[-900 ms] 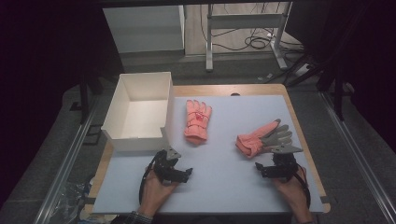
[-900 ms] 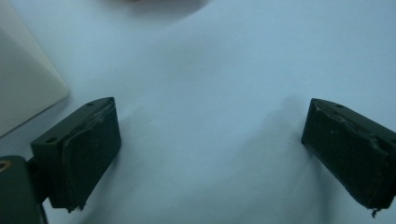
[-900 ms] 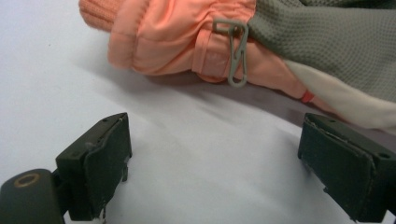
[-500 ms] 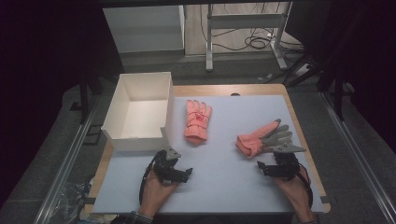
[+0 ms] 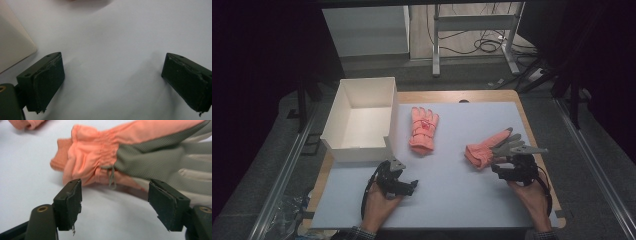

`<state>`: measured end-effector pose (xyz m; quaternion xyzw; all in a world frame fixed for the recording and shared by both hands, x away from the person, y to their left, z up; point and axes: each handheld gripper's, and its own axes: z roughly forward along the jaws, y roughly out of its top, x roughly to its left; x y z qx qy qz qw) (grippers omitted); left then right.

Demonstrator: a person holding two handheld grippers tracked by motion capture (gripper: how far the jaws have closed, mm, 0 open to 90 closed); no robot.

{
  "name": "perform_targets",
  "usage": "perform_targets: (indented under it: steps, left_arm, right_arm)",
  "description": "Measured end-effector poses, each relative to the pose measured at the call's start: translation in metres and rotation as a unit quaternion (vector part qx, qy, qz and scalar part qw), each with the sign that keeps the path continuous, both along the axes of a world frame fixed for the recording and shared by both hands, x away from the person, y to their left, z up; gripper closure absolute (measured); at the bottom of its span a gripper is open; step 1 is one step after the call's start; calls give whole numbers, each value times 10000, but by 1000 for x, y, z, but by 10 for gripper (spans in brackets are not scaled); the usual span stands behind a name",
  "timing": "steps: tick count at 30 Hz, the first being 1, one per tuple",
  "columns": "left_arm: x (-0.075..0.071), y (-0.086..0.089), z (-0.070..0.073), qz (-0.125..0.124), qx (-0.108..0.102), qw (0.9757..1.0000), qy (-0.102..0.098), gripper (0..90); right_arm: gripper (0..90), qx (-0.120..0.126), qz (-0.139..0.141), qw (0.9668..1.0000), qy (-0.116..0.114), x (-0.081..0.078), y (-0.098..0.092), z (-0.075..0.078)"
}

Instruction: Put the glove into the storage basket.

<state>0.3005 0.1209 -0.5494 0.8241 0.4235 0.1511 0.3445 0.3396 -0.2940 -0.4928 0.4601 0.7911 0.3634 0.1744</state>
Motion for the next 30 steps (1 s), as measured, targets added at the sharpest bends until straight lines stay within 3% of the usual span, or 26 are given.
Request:
perform_targets:
  steps: [9, 13, 16, 23, 27, 30]
  left_arm:
    - [0, 0, 0, 0, 1, 10000, 1, 45]
    - [0, 0, 0, 1, -1, 10000, 0, 45]
    - [0, 0, 0, -1, 0, 10000, 0, 45]
    - [0, 0, 0, 3, -4, 10000, -1, 45]
    - [0, 0, 0, 3, -3, 10000, -2, 45]
    - [0, 0, 0, 4, -3, 10000, -2, 45]
  right_arm:
    - [368, -73, -365, 9992, -109, 26, -3, 12]
    - [388, -168, -542, 9983, -110, 43, -2, 7]
    - [383, -69, -629, 9980, -59, 53, -1, 2]
    - [403, -330, -646, 9973, 98, 63, 6, -10]
    - [480, -459, -707, 9963, 191, 65, 10, -11]
    - [591, -342, -670, 9969, 249, 65, 10, -12]
